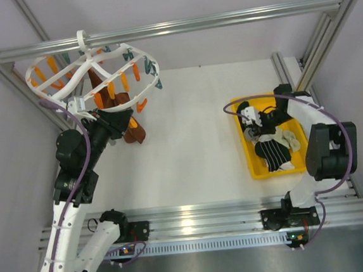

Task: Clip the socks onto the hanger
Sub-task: Pick up the sock from the bin, then clamp the sock onto the hanger.

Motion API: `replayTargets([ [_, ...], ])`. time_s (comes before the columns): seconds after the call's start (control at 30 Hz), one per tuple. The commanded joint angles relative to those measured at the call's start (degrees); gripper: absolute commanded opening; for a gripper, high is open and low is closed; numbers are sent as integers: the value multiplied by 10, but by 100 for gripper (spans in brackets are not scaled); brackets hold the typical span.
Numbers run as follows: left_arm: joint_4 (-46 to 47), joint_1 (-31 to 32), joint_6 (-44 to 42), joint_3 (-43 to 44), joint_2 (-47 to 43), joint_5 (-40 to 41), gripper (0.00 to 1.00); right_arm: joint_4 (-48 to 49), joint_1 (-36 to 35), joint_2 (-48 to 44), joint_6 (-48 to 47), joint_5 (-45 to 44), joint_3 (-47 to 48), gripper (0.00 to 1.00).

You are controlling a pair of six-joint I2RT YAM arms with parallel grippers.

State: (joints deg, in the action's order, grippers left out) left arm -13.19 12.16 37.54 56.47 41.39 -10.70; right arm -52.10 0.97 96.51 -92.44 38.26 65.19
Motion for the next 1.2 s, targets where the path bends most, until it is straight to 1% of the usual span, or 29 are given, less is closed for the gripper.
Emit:
replayTargets([
  [0.0,-8,-3,-25,5,26,8,0,-99,1,-70,-2,40,64,0],
  [0.07,-5,-3,-26,4,25,7,0,-130,-5,-84,9,55,103,0],
  [0.1,-5,-4,-26,2,25,6,0,-153,-25,-87,40,56,118,0],
  [0.17,-4,-3,-28,2,22,4,0,-161,-56,-92,83,68,155,0],
  [0.23,-6,-3,-30,2,19,5,0,-147,-87,-95,171,79,179,0],
  [0.27,-7,-4,-31,2,18,4,0,-133,-127,-97,261,77,184,0],
  [0.33,-7,-4,-33,2,17,4,0,-92,-172,-96,353,74,194,0],
  [0.37,-7,-3,-34,2,17,3,0,-77,-213,-98,435,84,196,0],
  [0.43,-8,-4,-37,2,16,2,0,-21,-252,-99,532,84,188,0],
  [0.47,-7,-4,-38,2,15,-1,0,29,-287,-99,606,87,186,0],
  [0.53,-6,-4,-40,1,15,-5,0,81,-321,-99,674,81,178,0],
  [0.57,-6,-4,-40,1,15,-10,0,141,-350,-96,740,68,176,0],
  [0.63,-1,-4,-46,-3,15,-16,0,184,-373,-78,798,64,185,0],
  [0.67,-1,-3,-46,-5,14,-18,0,197,-394,-68,842,62,194,0],
  [0.73,0,-3,-48,-9,15,-23,0,212,-422,-31,874,60,235,0],
  [0.87,1,-4,-57,-14,14,-27,0,231,-454,22,945,50,299,0],
  [1.07,11,-4,-60,-30,10,-35,0,249,-483,73,992,23,387,0],
  [1.17,10,-3,-65,-36,5,-37,0,250,-496,84,997,9,416,0],
])
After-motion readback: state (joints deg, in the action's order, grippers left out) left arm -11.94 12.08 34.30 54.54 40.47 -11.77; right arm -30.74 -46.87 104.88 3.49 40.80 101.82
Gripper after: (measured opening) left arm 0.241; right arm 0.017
